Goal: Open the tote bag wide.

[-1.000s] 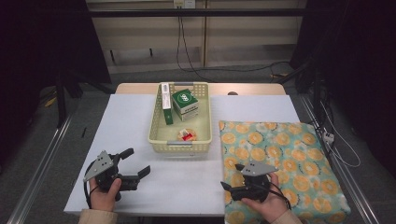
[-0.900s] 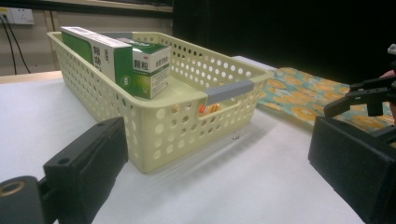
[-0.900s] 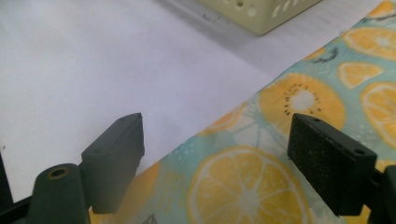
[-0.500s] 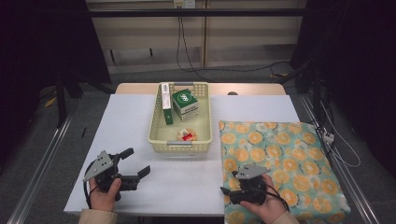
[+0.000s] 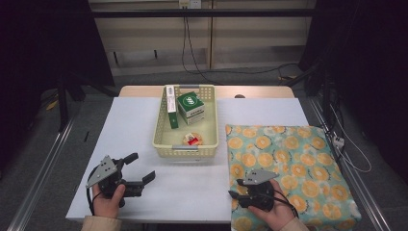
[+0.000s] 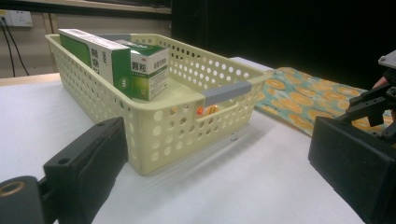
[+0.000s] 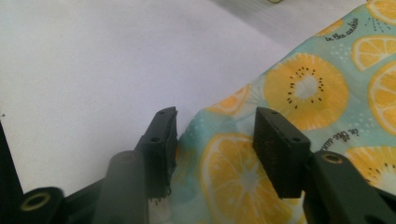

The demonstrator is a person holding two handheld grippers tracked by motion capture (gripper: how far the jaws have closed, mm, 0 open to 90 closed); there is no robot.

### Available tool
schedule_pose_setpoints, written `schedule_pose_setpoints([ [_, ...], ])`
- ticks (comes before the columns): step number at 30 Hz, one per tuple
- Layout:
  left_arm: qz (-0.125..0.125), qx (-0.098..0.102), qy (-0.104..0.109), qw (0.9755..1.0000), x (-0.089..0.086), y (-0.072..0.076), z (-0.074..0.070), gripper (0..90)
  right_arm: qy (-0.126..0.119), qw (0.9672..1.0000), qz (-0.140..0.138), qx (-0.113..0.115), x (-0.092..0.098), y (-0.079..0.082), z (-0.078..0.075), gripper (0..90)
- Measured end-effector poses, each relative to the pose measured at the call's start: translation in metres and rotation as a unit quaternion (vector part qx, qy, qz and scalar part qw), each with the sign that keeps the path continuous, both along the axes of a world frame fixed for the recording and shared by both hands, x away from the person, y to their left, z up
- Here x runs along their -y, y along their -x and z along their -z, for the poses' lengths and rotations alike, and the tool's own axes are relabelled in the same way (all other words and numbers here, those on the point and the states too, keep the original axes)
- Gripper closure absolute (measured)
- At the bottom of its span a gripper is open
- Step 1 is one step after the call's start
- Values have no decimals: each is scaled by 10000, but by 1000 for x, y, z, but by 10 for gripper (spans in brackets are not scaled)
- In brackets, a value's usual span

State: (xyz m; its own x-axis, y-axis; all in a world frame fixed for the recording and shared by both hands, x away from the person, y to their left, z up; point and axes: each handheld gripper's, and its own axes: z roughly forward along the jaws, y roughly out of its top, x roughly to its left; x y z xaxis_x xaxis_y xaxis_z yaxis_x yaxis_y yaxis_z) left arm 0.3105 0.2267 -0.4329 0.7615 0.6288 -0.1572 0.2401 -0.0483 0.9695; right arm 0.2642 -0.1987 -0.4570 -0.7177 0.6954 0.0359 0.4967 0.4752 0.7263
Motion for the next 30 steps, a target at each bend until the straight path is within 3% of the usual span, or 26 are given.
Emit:
schedule_pose_setpoints([
  [4,10,-20,-14,10000,0,0,0,50,-40,10000,-31,0,2,-1,0,663],
  [14,52,-34,-34,10000,2,-1,0,49,-123,9999,-67,0,7,-3,1,774],
  [16,48,-14,-38,10000,3,-1,-1,49,-158,9998,-91,-24,7,-2,1,846],
  [22,66,-24,-66,10000,4,0,0,49,-202,9997,-128,-96,9,-5,1,898],
  [26,57,-15,-61,10000,2,2,-1,49,2,9998,-152,-90,4,-6,-3,900],
  [28,38,3,-28,10000,0,4,-1,48,-237,9995,-134,-138,4,-8,-5,900],
  [30,23,15,-40,10000,0,4,-1,48,-231,9995,-151,-130,5,-11,-8,900],
])
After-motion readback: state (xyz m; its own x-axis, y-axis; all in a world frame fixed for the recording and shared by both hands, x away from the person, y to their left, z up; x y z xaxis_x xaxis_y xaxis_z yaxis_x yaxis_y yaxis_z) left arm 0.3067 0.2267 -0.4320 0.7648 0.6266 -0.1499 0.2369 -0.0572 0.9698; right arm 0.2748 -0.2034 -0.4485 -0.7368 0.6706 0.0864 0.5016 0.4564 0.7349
